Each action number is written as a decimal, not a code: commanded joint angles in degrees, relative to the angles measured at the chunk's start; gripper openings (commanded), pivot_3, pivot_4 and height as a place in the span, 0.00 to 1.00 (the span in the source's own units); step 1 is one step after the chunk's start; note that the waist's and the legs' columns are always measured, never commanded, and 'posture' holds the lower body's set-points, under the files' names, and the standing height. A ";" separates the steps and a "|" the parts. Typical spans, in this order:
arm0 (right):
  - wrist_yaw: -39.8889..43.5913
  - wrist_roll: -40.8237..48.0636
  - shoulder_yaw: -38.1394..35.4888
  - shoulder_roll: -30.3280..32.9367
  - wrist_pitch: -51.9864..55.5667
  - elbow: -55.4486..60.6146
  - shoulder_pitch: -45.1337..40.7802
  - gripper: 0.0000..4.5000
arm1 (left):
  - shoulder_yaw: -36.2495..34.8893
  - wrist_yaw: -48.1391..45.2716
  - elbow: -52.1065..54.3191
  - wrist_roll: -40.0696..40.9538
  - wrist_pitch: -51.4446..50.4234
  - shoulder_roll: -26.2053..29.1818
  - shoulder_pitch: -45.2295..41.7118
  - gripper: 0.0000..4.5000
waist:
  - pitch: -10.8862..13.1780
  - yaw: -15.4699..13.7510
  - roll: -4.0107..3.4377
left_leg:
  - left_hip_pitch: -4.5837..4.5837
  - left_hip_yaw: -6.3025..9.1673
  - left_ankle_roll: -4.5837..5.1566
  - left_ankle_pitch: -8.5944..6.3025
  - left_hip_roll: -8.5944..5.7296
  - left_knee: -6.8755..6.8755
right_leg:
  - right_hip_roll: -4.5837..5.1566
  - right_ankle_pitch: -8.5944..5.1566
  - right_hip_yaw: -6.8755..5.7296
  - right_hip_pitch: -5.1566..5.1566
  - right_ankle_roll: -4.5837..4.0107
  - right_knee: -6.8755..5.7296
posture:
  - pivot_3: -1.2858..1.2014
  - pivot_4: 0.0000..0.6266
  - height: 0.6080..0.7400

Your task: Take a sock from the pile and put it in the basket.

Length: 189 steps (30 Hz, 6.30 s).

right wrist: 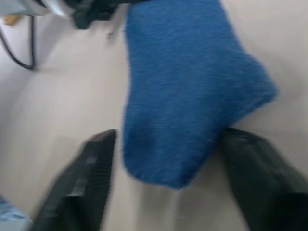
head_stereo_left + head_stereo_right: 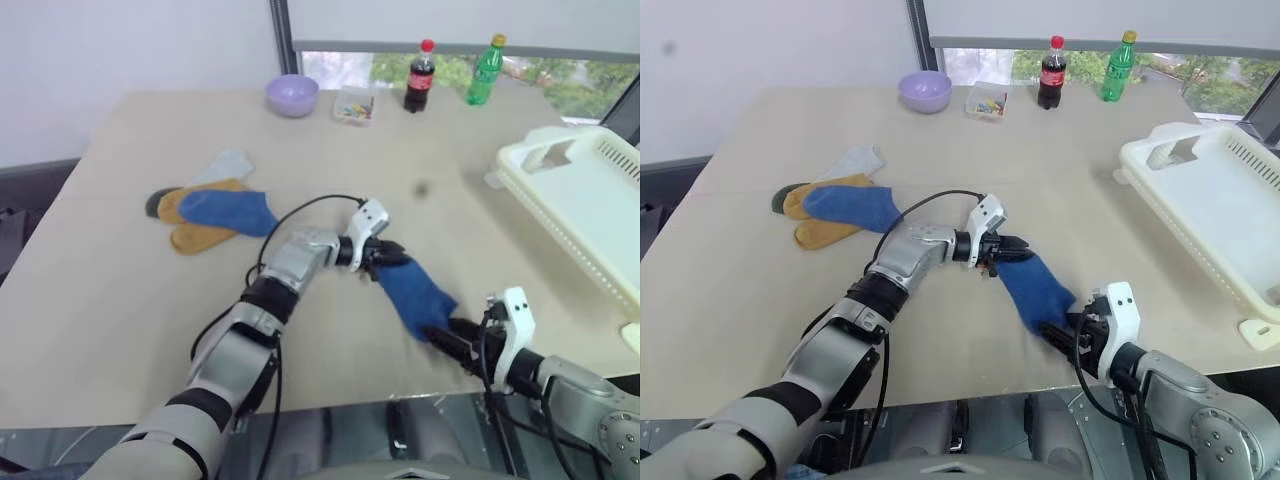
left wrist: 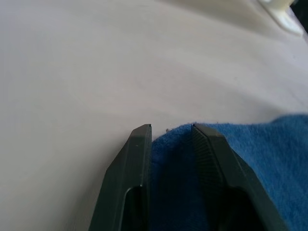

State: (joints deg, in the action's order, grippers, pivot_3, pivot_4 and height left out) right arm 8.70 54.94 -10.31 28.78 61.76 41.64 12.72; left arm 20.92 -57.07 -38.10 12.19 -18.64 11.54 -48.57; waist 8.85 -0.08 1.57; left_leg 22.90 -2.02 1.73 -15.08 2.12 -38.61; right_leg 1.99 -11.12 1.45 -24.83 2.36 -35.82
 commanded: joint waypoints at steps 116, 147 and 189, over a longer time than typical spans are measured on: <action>41.28 -20.21 -0.31 15.55 -44.44 -13.58 -6.58 0.98 | -22.50 33.45 30.54 -5.49 4.55 13.71 27.47 0.31 | 0.26 -0.14 -0.08 | -0.16 -0.15 -0.02 0.01 0.03 -0.62 | 0.03 0.01 0.11 0.06 0.03 -0.57 | 0.52 0.24 1.00; 41.96 -22.57 -1.58 15.13 -44.38 -13.75 -6.35 1.00 | -24.02 30.47 24.92 -3.48 7.00 10.13 25.68 0.01 | 0.24 -0.79 -0.10 | -0.17 -0.11 -0.02 0.01 0.05 -0.60 | 0.04 0.01 0.03 0.08 0.03 -0.61 | 0.52 0.24 1.00; 8.56 -25.23 1.76 -9.80 -20.23 -22.68 -20.22 1.00 | -21.70 19.08 12.21 10.82 -13.31 -3.10 2.46 0.41 | 0.26 0.23 -0.16 | -0.07 0.15 0.00 0.01 -0.01 -0.61 | -0.10 0.02 -0.04 0.11 0.03 -0.50 | 0.52 0.24 1.00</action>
State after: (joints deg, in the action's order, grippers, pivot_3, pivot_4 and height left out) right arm 19.36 29.21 -8.31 20.04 40.11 19.47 -6.28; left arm -0.67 -37.36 -22.31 24.87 -36.38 8.43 -44.65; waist 9.11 0.15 1.41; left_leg 22.91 -1.86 1.73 -15.07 2.11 -39.20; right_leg 1.88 -11.11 1.40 -24.77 2.38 -36.29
